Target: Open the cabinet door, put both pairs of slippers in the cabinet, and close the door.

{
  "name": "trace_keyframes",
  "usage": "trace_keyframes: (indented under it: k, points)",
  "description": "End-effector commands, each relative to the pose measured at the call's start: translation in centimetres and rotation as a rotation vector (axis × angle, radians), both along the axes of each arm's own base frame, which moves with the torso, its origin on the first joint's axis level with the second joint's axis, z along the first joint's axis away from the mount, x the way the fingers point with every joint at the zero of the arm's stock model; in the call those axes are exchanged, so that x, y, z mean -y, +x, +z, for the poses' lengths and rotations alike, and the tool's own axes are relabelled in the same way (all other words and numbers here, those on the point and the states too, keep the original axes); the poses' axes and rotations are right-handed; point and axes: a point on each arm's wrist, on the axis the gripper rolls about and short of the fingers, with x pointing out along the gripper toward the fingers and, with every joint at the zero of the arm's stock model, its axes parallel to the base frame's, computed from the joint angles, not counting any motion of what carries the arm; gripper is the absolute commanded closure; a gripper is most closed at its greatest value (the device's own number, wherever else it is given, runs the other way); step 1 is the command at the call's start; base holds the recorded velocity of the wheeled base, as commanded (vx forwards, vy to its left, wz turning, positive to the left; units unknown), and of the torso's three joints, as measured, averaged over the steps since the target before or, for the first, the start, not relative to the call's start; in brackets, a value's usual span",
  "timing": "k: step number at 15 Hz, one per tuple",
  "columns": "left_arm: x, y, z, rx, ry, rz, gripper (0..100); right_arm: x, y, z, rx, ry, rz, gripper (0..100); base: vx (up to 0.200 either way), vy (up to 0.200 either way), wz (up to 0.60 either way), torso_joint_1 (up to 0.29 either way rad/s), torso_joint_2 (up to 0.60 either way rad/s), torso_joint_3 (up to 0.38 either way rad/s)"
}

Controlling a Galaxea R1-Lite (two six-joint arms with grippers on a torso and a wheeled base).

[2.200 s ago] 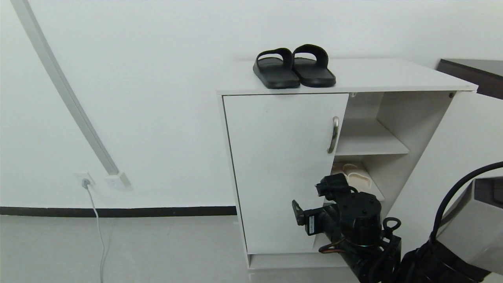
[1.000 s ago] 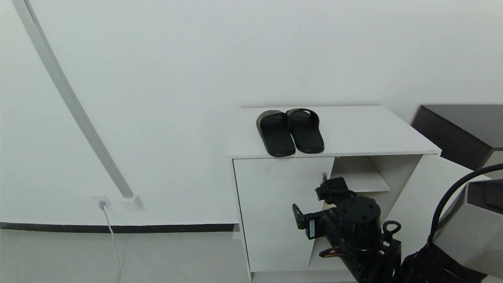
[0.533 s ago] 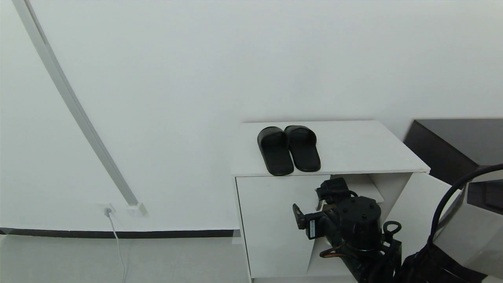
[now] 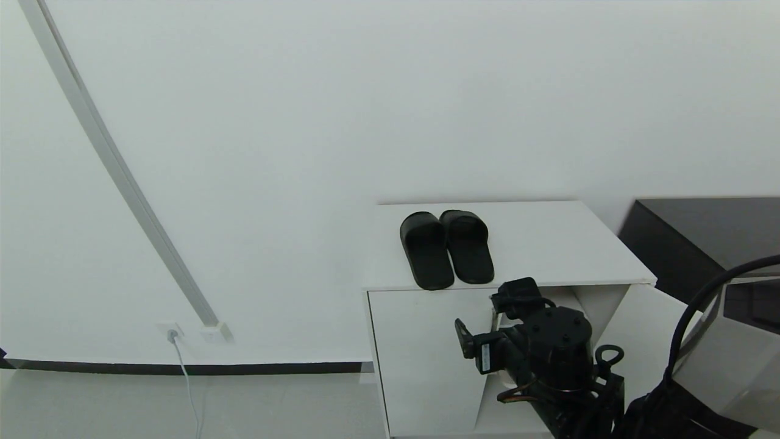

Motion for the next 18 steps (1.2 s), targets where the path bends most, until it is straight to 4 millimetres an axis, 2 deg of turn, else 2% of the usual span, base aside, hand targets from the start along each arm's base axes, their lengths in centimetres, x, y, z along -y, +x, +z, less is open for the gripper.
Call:
trace_keyframes:
  k: [1, 3, 5, 7, 8, 10, 11, 12, 14, 18]
  points:
    - [0.0, 0.0, 0.0, -0.002, 0.001, 0.002, 100, 0.2, 0.2, -0.1, 0.002, 0.001, -0.009, 0, 0.0, 0.0, 0.0, 0.168, -0.36, -0.193]
    - [0.0, 0.0, 0.0, -0.002, 0.001, 0.0, 100, 0.1, 0.3, -0.6, -0.005, -0.007, -0.005, 0, 0.0, 0.0, 0.0, 0.058, -0.15, -0.068]
    - [0.0, 0.0, 0.0, -0.002, 0.001, 0.0, 100, 0.0, 0.4, -0.2, 0.009, 0.004, -0.005, 0, 0.0, 0.0, 0.0, 0.0, 0.0, 0.0]
    - [0.0, 0.0, 0.0, -0.002, 0.001, 0.0, 100, -0.5, 1.2, 1.6, 0.032, 0.011, -0.009, 0, 0.0, 0.0, 0.0, 0.0, 0.0, 0.0]
    - [0.0, 0.0, 0.0, -0.002, -0.001, 0.002, 100, -0.6, 1.8, 3.5, -0.001, -0.002, -0.022, 0, 0.0, 0.0, 0.0, 0.0, 0.0, 0.0]
    - [0.0, 0.0, 0.0, 0.0, -0.002, 0.003, 100, -1.2, 2.4, 5.6, -0.042, 0.025, -0.038, 0, 0.0, 0.0, 0.0, 0.0, 0.0, 0.0]
    - [0.0, 0.0, 0.0, -0.002, -0.001, 0.003, 100, -1.6, 2.7, 7.6, -0.089, 0.036, -0.054, 0, 0.0, 0.0, 0.0, 0.0, 0.0, 0.0]
    - [0.0, 0.0, 0.0, -0.002, -0.001, 0.002, 100, -1.9, 3.1, 8.5, -0.109, 0.058, -0.068, 0, 0.0, 0.0, 0.0, 0.0, 0.0, 0.0]
    - [0.0, 0.0, 0.0, -0.002, -0.001, 0.002, 100, -2.2, 3.3, 8.8, -0.124, 0.062, -0.082, 0, 0.0, 0.0, 0.0, 0.0, 0.0, 0.0]
    - [0.0, 0.0, 0.0, 0.0, -0.001, 0.002, 100, -2.5, 3.2, 7.8, -0.145, 0.045, -0.077, 0, 0.2, 0.0, 0.0, -0.004, 0.0, 0.005]
